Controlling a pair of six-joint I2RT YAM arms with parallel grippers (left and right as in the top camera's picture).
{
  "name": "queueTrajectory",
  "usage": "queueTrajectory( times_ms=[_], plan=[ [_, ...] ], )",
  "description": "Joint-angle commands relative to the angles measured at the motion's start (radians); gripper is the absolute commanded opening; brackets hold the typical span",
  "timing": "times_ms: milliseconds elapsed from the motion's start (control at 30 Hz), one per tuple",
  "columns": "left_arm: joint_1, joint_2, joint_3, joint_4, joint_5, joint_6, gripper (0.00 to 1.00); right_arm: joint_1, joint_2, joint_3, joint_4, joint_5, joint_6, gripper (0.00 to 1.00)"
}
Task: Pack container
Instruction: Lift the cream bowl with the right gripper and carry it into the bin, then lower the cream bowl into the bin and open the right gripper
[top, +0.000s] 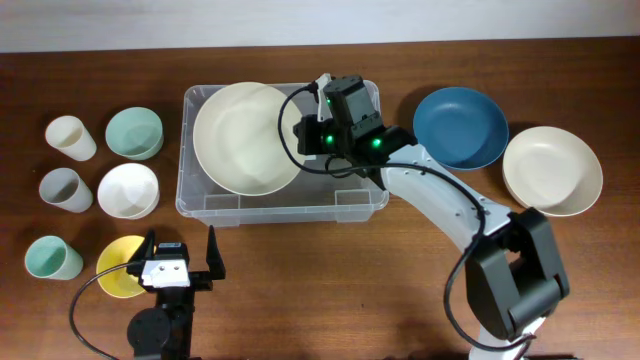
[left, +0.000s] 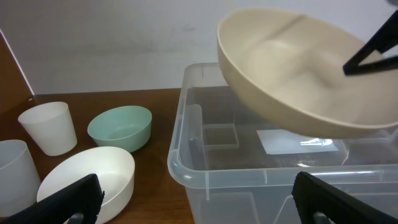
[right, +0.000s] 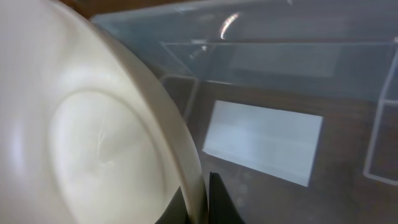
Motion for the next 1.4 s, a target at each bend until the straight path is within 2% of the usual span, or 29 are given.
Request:
queueTrajectory(
  times_ms=[0,300,633,800,967,1367],
  plan=[
    [0.004,-0.006,-0.006,-0.001,0.011,0.008,0.99,-0.003,0.037,0.009,0.019,0.023,0.013,0.05],
    [0.004,-0.006,-0.006,-0.001,0.011,0.008,0.99,0.011,0.112,0.009,0.047,0.019,0.029,0.12],
    [0.004,-0.006,-0.006,-0.001,0.011,0.008,0.99,0.017,0.164,0.009,0.048,-0.004,0.061,0.14],
    [0.004,-0.006,-0.006,-0.001,0.011,0.008,0.99,0.017,0.164,0.009,0.047,-0.087,0.07,0.36],
    [0.004,-0.006,-0.006,-0.001,0.011,0.008,0.99,0.017,0.163,0.009,0.047,-0.125,0.068,0.46],
    [0.004,-0.006,-0.006,-0.001,0.011,0.008,0.99,-0.069,0.068,0.01,0.004,-0.105,0.012,0.46]
  ],
)
